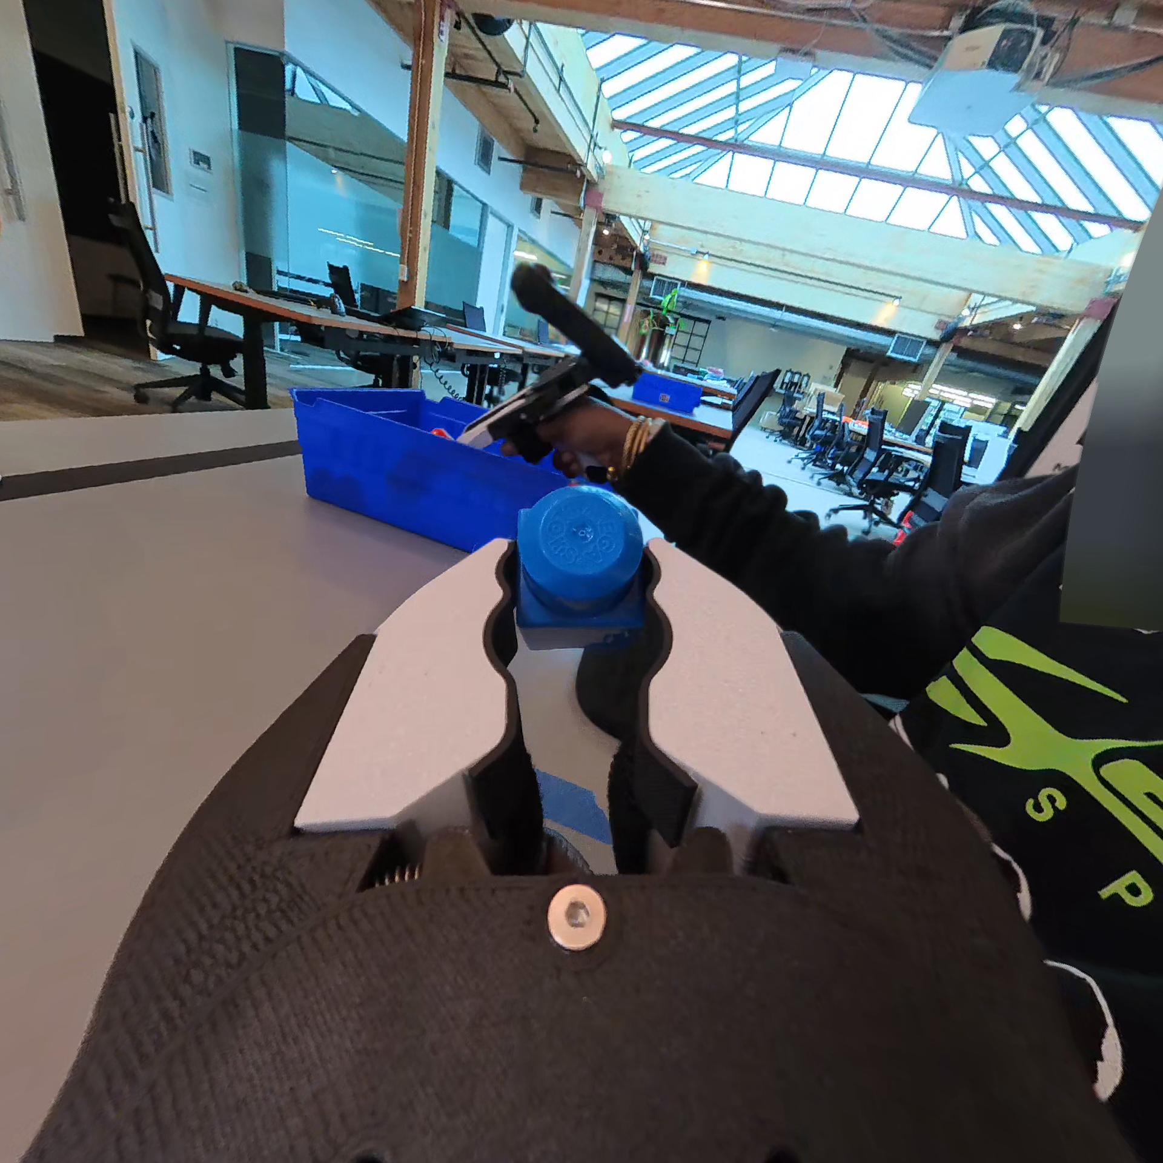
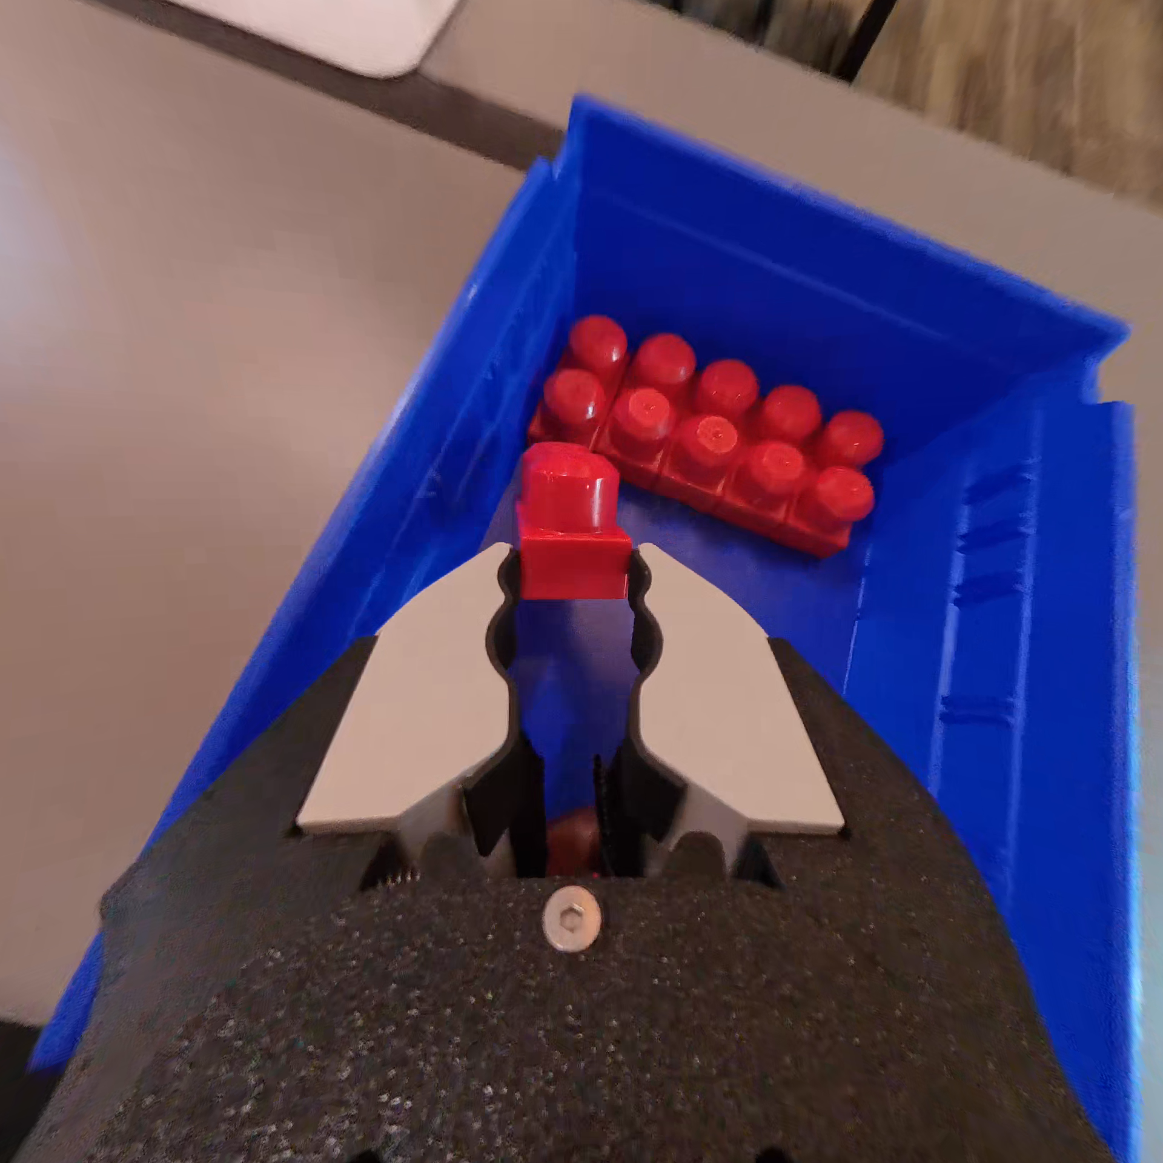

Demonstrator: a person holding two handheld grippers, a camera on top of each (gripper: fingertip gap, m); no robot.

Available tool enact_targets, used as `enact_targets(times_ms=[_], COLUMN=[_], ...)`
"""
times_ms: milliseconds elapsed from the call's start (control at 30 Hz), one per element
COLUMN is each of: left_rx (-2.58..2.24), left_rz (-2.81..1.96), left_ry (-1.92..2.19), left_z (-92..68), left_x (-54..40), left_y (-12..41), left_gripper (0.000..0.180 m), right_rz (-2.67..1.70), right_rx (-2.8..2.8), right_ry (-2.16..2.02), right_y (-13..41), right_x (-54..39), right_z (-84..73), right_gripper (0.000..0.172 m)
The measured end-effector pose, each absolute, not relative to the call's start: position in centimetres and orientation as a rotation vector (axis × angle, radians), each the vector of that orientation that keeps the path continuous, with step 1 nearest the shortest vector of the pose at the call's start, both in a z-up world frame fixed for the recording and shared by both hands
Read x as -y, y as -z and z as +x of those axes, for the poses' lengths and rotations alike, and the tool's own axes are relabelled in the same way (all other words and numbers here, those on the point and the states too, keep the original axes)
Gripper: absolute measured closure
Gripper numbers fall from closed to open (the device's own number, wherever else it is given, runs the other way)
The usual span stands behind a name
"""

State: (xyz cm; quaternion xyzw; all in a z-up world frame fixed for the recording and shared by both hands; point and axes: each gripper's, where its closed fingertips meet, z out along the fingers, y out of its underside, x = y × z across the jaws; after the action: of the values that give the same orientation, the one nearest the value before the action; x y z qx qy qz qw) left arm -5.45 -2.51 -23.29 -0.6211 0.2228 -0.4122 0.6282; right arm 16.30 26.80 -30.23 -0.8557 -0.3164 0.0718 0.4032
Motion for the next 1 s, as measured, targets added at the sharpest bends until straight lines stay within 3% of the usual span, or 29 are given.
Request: enact_targets(times_ms=[433, 567, 767, 1000], left_rx=[-0.512, -0.514, -0.531, -0.565], left_rz=[-1.45, -1.451, -1.461, -1.49], left_ry=[0.948, 0.944, 0.944, 0.927], left_z=[-5.3, -5.3, -5.0, -4.4], left_x=[2.3, 2.4, 2.4, 2.5], left_y=[23.9, 24.0, 24.2, 24.4], left_gripper=[0.144, 0.144, 0.144, 0.144], right_rz=[-2.471, -2.484, -2.449, -2.459], right_rx=[0.946, 1.032, 1.125, 1.225], right_ry=[-0.217, -0.309, -0.184, -0.142], right_y=[35.7, 35.3, 35.2, 36.9], right_x=[-25.6, -24.6, -25.8, -26.0], right_z=[15.7, 15.4, 17.8, 16.5], right_gripper=[0.138, 0.122, 0.153, 0.163])
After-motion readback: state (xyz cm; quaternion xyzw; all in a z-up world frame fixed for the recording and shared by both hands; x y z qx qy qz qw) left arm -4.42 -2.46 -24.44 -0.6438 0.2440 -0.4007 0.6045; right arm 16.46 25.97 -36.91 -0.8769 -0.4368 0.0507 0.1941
